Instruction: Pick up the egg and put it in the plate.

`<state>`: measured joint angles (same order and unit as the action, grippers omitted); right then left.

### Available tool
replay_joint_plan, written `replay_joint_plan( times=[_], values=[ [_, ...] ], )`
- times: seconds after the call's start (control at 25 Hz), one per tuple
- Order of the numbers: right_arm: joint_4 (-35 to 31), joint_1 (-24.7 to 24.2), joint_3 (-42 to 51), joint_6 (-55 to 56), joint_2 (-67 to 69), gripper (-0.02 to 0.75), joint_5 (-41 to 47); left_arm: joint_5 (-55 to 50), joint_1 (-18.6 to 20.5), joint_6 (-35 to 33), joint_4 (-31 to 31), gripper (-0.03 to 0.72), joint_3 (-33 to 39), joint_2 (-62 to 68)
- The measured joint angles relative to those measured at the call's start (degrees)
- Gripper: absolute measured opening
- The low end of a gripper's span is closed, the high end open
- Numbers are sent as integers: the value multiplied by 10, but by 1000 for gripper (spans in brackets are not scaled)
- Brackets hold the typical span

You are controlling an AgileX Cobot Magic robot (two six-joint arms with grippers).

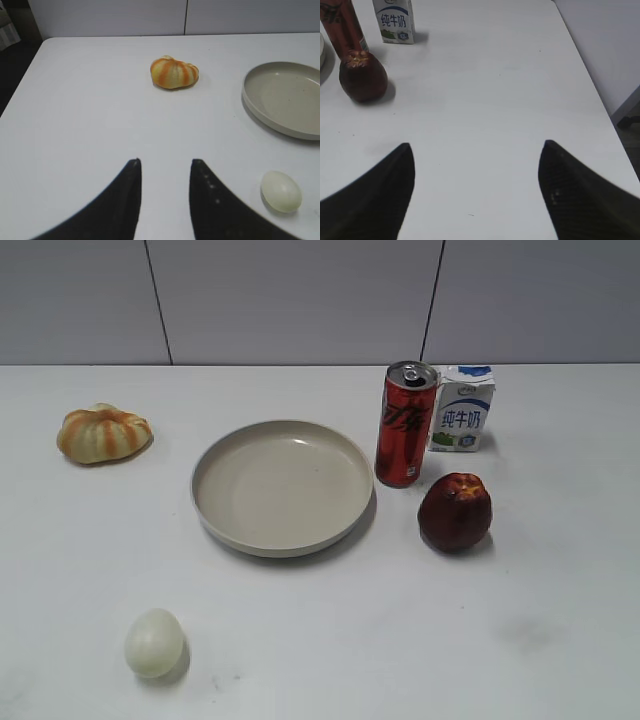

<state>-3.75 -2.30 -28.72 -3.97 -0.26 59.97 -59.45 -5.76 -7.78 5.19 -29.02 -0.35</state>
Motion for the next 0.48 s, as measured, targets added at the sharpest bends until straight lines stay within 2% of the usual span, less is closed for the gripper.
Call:
replay_joint_plan(
  times=[0.48],
  values=[
    [0, 0, 0, 0, 0, 584, 0, 0, 0, 0, 0, 240, 0, 0]
  ],
)
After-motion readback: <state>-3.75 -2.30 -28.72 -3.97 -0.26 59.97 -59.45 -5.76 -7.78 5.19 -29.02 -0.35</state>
